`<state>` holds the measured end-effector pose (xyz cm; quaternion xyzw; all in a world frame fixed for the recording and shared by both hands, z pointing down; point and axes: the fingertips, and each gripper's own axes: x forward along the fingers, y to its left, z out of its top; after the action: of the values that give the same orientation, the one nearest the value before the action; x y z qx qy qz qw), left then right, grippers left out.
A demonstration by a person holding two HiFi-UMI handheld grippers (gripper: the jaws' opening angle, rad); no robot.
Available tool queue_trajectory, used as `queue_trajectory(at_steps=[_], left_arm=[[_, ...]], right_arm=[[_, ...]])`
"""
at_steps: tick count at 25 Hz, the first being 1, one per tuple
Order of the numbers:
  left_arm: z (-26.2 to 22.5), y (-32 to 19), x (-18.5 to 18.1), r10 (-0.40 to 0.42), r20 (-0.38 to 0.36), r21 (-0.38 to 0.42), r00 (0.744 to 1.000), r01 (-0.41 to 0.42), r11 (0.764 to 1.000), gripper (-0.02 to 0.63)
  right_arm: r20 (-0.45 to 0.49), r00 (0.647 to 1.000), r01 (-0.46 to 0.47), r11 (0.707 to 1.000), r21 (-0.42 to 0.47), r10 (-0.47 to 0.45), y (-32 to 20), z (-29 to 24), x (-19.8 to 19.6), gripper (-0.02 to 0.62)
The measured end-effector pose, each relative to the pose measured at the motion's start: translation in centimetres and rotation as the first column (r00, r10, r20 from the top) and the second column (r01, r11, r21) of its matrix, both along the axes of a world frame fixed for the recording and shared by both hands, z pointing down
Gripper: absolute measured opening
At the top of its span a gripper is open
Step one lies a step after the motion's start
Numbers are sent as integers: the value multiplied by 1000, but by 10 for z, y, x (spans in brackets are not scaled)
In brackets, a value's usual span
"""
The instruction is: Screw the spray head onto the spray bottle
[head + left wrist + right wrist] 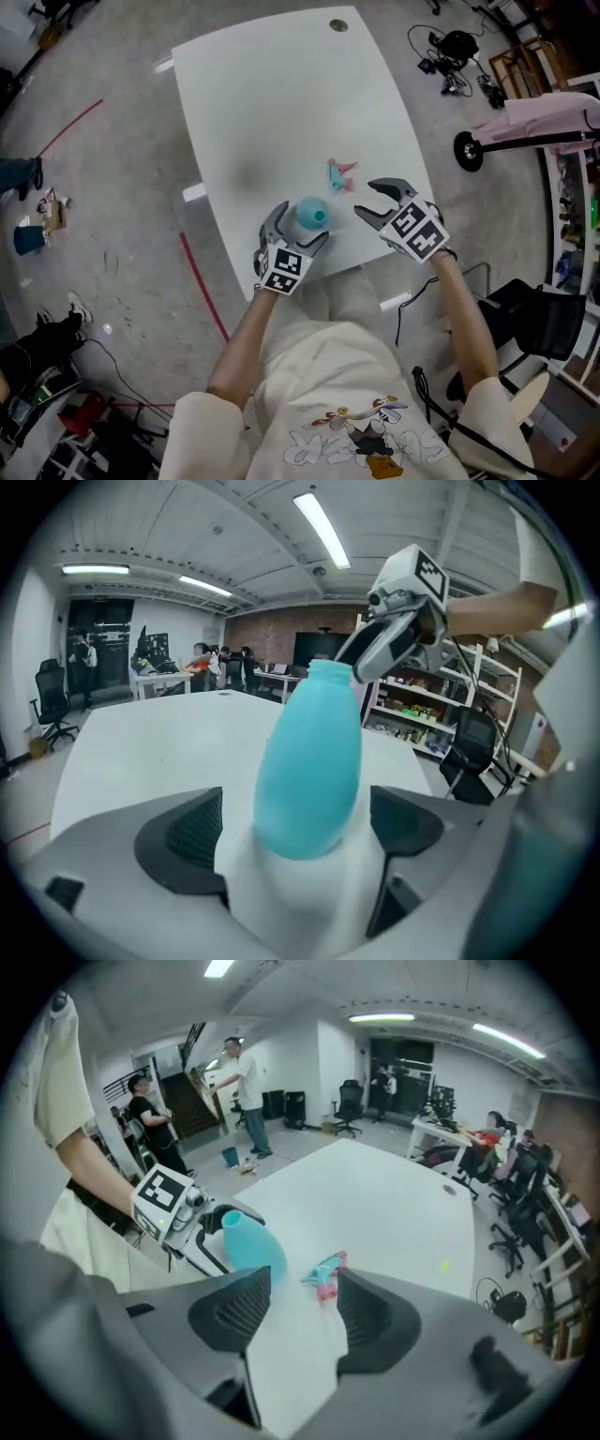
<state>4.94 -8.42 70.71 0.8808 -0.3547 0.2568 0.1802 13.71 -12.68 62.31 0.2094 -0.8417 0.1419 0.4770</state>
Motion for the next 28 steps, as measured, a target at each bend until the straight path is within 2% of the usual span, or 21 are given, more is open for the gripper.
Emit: queue_trajectory(at_steps=[2, 4, 7, 14, 21, 28], left_arm=[[6, -7, 3, 14, 8, 5, 1000, -14, 1000, 474], [14, -10, 5, 17, 15, 0, 1000, -17, 1000, 474], [24, -10, 4, 14, 40, -2, 999, -14, 1000, 474], [31, -11, 6, 22, 101, 0, 995, -22, 1000, 474], [32, -8, 4, 9, 108, -15, 994, -7, 1000, 472], [34, -7, 8, -7, 134, -20, 991, 10, 1000, 472]], right_arm=[[-88, 992, 82, 995, -49, -86, -12, 31, -3, 219], [-191, 966, 155, 982, -108, -174, -20, 62, -4, 218], [-277, 926, 202, 957, -210, -257, -21, 98, -7, 218], [-334, 905, 166, 942, -293, -263, -28, 128, -9, 218], [-404, 845, 187, 902, -390, -350, -22, 118, -10, 215], [-494, 789, 143, 891, -430, -365, -28, 128, -6, 187]])
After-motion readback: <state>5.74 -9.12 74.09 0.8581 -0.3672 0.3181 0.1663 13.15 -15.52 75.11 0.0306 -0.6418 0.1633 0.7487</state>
